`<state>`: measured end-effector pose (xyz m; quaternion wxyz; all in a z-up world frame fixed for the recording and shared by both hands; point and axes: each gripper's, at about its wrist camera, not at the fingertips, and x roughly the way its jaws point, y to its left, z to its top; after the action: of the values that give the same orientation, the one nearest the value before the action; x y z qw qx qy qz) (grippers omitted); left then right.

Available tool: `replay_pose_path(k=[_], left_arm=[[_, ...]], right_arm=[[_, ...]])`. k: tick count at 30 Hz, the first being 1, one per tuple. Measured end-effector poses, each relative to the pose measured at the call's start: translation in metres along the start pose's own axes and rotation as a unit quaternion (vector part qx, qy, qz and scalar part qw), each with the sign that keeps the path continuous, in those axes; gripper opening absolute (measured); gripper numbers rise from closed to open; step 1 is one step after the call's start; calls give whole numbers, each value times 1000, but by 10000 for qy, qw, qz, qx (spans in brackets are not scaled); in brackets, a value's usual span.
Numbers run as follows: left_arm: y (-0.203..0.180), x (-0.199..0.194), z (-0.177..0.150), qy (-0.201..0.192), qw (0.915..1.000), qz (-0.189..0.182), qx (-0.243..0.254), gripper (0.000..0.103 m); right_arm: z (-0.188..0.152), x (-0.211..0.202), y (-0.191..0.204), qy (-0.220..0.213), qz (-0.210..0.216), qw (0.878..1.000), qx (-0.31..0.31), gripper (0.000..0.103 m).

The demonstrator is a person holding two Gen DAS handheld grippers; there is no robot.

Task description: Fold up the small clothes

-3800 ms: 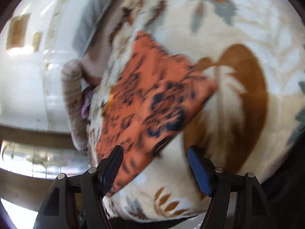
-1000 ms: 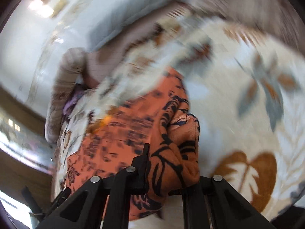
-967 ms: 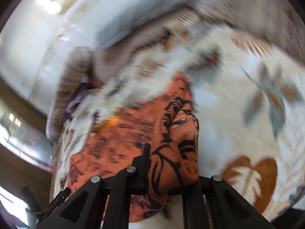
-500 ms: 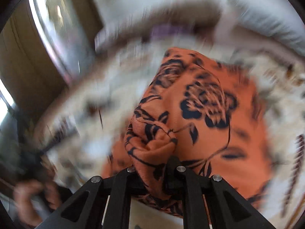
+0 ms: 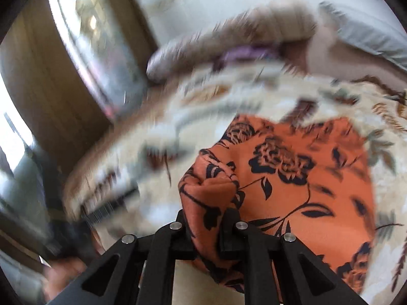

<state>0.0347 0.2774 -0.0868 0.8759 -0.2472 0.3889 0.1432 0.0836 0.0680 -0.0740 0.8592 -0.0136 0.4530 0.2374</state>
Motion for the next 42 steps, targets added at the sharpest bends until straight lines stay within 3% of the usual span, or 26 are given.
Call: replay_pose_path(k=[1,3,5,6,7,11,15,18,20,21,22,26,30,33,38,42], left_arm=[[0,0,0,11,10000,-21,5,84],[0,-1,-1,13,10000,-72,37,84],[-1,-3,-1,-28,9999,-136,65,84],[-2,-3,-1,-23,9998,-209,68,84],[-3,-5,-1,-24,9993,-360,40,84],[-14,-16,-3,9,9936,-1111,182,84],[-52,-35,-24,486,9710,-2207,780,84],[-82,-40,-41,699,9620,-2310,1279,83],[-94,-28,-46,951,9597,-2256,1381,58],[-95,-17,-47,1183,9594,-2167,1365,20],[-92,-1,-46,1467,9607,-1977,1281,16],[-76,18,-38,1661,9608,-1827,1264,17],[-70,31,-42,1860,9590,-1762,1210,31],[-67,31,-40,1911,9599,-1782,1013,32],[-97,-13,-35,1137,9681,-1337,1789,32],[-131,-41,-21,386,9633,-1381,2269,52]], right_arm=[[-12,22,0,353,-164,9992,-79,17],[-20,18,4,-28,-265,9993,-264,18],[-20,12,8,-31,-109,9994,-333,39],[-19,9,10,10,9,9994,-348,69],[-20,3,9,-45,126,9994,-309,76],[-33,-28,-9,-366,409,9984,116,76],[-50,-57,-46,-744,373,9942,675,76],[-64,-82,-82,-995,230,9871,1229,76],[-64,-86,-95,-1012,278,9839,1449,76],[-65,-88,-100,-1008,291,9832,1493,76],[-66,-88,-103,-996,306,9831,1505,76],[-66,-81,-108,-910,462,9840,1460,76],[-74,-70,-117,-738,585,9823,1621,76],[-74,-70,-120,-720,691,9813,1646,76],[-75,-83,-135,-854,1069,9695,2034,76],[-72,-103,-156,-1091,1183,9593,2319,76]])
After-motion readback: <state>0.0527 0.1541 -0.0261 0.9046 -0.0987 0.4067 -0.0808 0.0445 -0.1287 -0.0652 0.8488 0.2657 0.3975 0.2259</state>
